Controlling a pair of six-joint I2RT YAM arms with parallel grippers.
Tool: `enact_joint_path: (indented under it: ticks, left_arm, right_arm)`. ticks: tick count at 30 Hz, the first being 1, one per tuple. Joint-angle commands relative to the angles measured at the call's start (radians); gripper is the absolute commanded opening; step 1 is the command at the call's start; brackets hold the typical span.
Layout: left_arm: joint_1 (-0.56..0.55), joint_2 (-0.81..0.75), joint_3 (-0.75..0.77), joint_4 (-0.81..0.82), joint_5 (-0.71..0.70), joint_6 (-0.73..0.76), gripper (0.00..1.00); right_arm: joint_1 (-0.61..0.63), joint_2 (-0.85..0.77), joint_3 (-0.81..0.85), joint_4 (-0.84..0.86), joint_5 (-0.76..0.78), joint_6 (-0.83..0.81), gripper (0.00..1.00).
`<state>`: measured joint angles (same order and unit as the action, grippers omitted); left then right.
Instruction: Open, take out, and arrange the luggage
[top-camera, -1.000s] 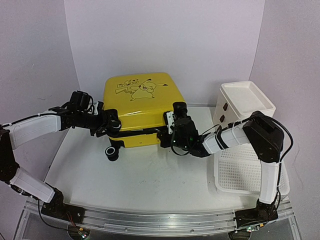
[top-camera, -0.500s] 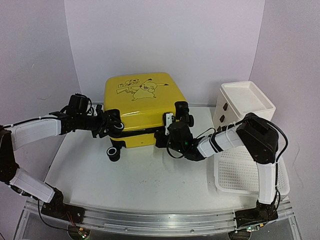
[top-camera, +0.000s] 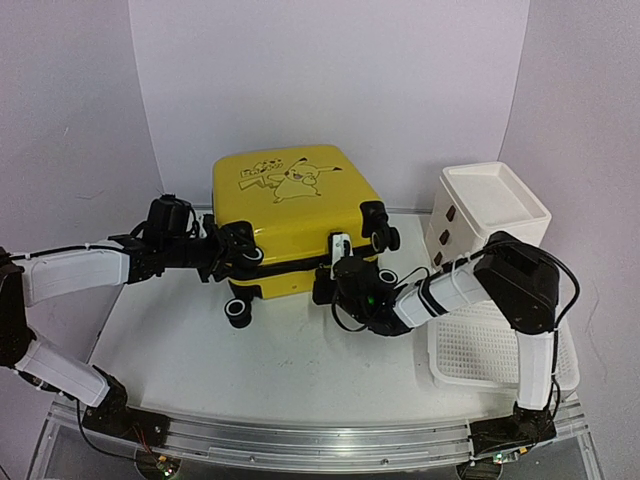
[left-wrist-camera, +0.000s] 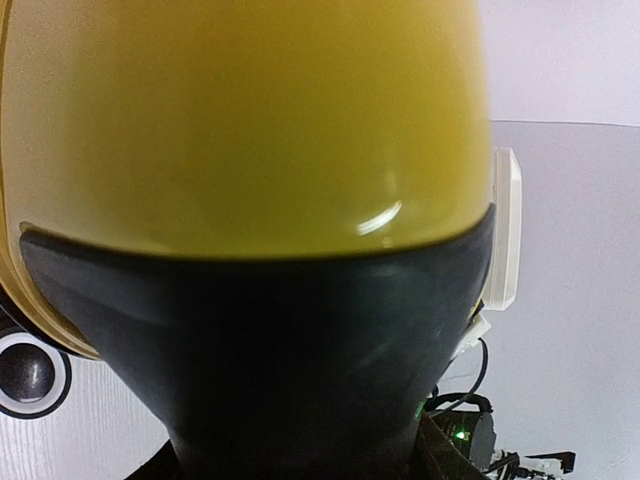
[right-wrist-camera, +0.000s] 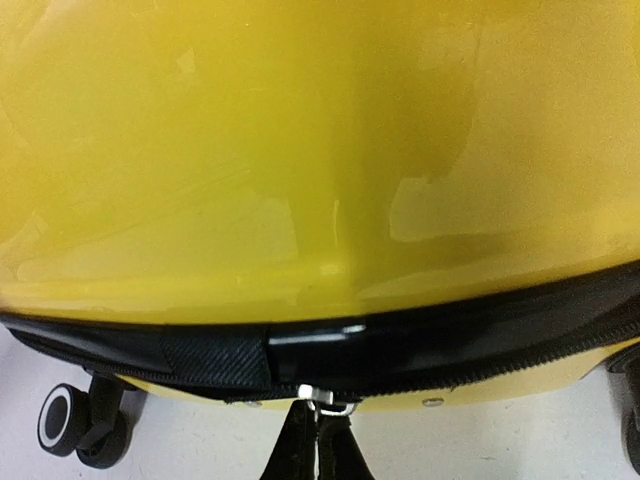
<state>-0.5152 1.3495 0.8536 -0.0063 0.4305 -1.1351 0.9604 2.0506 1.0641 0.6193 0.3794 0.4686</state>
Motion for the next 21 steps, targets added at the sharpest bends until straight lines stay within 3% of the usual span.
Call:
enact_joint_path:
  ticks: [1,7,12,14,21]
  left_arm:
    - [-0.059,-0.028,0.026,0.278,0.052,-0.005,0.22]
    - [-0.031,-0.045,0.018,0.276,0.064,0.009,0.21]
    - [-0.047,-0.004,0.059,0.278,0.086,-0.014,0.20]
    - [-0.065,0.017,0.077,0.279,0.079,-0.024,0.20]
    - [-0.108,0.050,0.116,0.301,0.092,-0.058,0.19]
  right_arm:
    - [0.133,-0.159,-0.120,-0.097,-0.131,-0.156,0.00]
    - [0.039,-0.337,-0.179,-0.327,-0.235,-0.309,0.00]
    - [0.086,-0.249,-0.028,-0.414,-0.392,-0.338,0.00]
    - [0.122,-0.192,0.013,-0.351,-0.440,-0.281,0.00]
    - [0.157,0.036,0.108,0.131,-0.493,0.031,0.00]
